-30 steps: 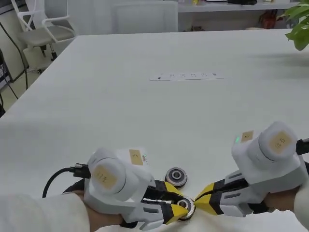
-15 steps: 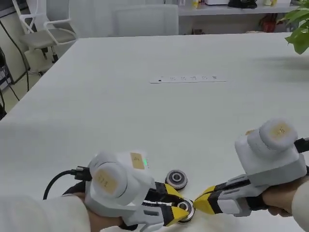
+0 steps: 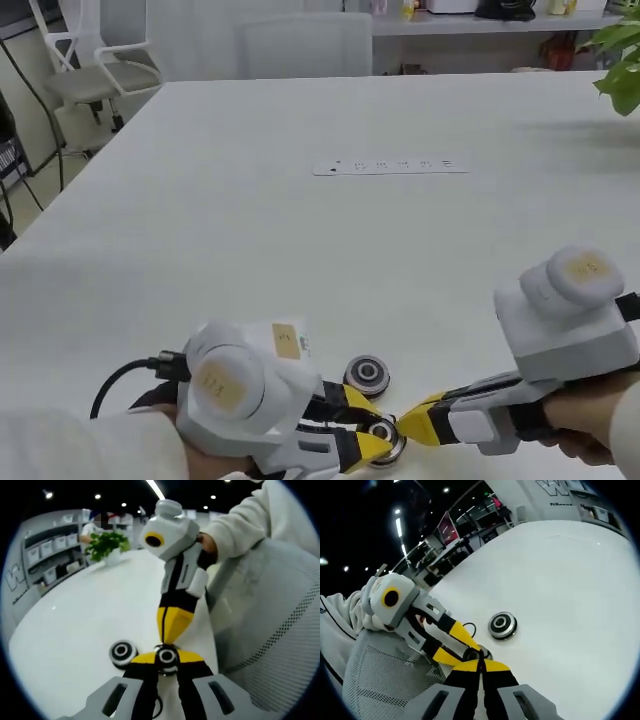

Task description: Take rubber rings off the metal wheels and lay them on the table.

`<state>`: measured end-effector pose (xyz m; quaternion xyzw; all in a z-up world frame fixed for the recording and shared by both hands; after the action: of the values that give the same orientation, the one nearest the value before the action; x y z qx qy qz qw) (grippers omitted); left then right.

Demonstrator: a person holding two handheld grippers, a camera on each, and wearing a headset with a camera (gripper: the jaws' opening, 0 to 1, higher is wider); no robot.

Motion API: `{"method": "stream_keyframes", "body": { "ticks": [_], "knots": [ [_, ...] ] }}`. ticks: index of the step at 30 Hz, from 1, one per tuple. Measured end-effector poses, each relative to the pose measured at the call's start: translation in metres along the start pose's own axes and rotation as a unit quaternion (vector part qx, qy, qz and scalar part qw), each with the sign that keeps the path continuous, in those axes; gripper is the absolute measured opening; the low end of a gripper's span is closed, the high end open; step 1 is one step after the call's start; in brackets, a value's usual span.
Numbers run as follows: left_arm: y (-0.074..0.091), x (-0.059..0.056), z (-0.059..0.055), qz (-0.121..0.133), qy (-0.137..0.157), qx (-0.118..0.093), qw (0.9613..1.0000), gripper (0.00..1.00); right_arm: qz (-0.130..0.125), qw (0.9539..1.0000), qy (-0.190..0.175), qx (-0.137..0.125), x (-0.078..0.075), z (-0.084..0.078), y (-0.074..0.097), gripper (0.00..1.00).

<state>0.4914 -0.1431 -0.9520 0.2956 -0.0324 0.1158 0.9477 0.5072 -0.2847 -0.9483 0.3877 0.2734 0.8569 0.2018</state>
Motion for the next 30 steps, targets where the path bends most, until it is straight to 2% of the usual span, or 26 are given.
{"method": "stream_keyframes", "body": {
  "ticks": [3, 4, 5, 6, 7, 8, 9, 11, 12, 13, 14, 16, 17, 19, 20, 21, 24, 26, 30],
  "knots": [
    [0.000, 0.000, 0.000, 0.000, 0.001, -0.001, 1.0000, 0.14, 0.002, 1.0000, 0.001, 0.000, 0.001, 0.000, 0.000, 0.00],
    [0.000, 0.000, 0.000, 0.000, 0.002, -0.001, 1.0000, 0.14, 0.041, 0.9990, 0.005, -0.019, 0.007, 0.004, -0.001, 0.00],
    [-0.001, 0.000, 0.000, 0.003, 0.003, -0.003, 1.0000, 0.14, 0.129, 0.9899, -0.032, -0.051, 0.025, 0.011, -0.001, 0.00],
    [-0.002, 0.000, 0.000, 0.003, 0.002, -0.002, 1.0000, 0.14, 0.140, 0.9844, -0.072, -0.079, 0.035, 0.021, 0.001, 0.00],
    [-0.002, 0.000, 0.001, 0.003, -0.001, -0.001, 1.0000, 0.14, 0.114, 0.9887, -0.044, -0.086, 0.034, 0.025, 0.001, 0.00],
    [-0.002, 0.000, 0.001, 0.003, -0.003, 0.000, 1.0000, 0.14, 0.075, 0.9934, 0.016, -0.085, 0.031, 0.026, 0.000, 0.00],
    [-0.002, 0.000, 0.001, 0.003, -0.003, 0.000, 1.0000, 0.14, 0.058, 0.9947, 0.043, -0.073, 0.029, 0.024, 0.001, 0.00],
    [-0.002, 0.001, 0.001, 0.004, -0.001, -0.001, 1.0000, 0.14, 0.024, 0.9952, 0.073, -0.061, 0.021, 0.020, 0.004, 0.00],
    [-0.002, 0.001, 0.001, 0.003, -0.001, -0.001, 1.0000, 0.14, 0.020, 0.9966, 0.054, -0.058, 0.014, 0.018, 0.005, 0.00],
    [-0.002, 0.001, 0.001, 0.003, -0.001, 0.000, 1.0000, 0.14, 0.015, 0.9972, 0.050, -0.054, 0.009, 0.017, 0.006, 0.00],
    [-0.002, 0.000, 0.001, 0.003, -0.002, 0.000, 1.0000, 0.14, -0.002, 0.9971, 0.068, -0.033, 0.003, 0.014, 0.008, 0.00],
    [-0.002, 0.000, 0.001, 0.003, -0.004, 0.001, 1.0000, 0.14, -0.017, 0.9921, 0.124, -0.008, -0.003, 0.009, 0.008, 0.00],
    [-0.002, 0.000, 0.001, 0.003, -0.004, 0.001, 1.0000, 0.14, -0.026, 0.9908, 0.133, 0.001, -0.004, 0.007, 0.008, 0.00],
    [-0.002, 0.001, 0.001, 0.003, -0.003, 0.001, 1.0000, 0.14, -0.024, 0.9855, 0.165, 0.029, -0.004, 0.001, 0.006, 0.00],
    [-0.002, 0.001, 0.001, 0.003, -0.004, 0.001, 1.0000, 0.14, -0.020, 0.9849, 0.168, 0.034, -0.003, -0.002, 0.005, 0.00],
    [-0.001, 0.001, 0.001, 0.003, -0.003, 0.001, 1.0000, 0.14, -0.016, 0.9845, 0.170, 0.039, -0.002, -0.004, 0.004, 0.03],
    [-0.001, 0.001, 0.000, 0.003, -0.003, 0.001, 1.0000, 0.14, -0.006, 0.9785, 0.195, 0.068, 0.000, -0.011, 0.000, 0.19],
    [-0.001, 0.001, 0.000, 0.003, -0.003, 0.001, 1.0000, 0.14, -0.013, 0.9711, 0.227, 0.072, 0.001, -0.012, -0.003, 0.24],
    [-0.001, 0.001, 0.000, 0.003, -0.003, 0.000, 1.0000, 0.14, -0.012, 0.9704, 0.233, 0.064, 0.006, -0.013, -0.009, 0.27]
  ]
}}
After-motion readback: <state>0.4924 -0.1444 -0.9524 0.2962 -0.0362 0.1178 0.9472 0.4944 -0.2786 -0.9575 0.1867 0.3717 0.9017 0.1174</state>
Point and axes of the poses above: the centre of the closed fingertips' face, and the gripper's own axes: y roughly backward along the fingers, x roughly to its left, z roughly out of its top, the point moved 9 cm from there along y, roughly backward along the fingers, and after that the axes turned 6 degrees about -y, right-handed, at the moved point
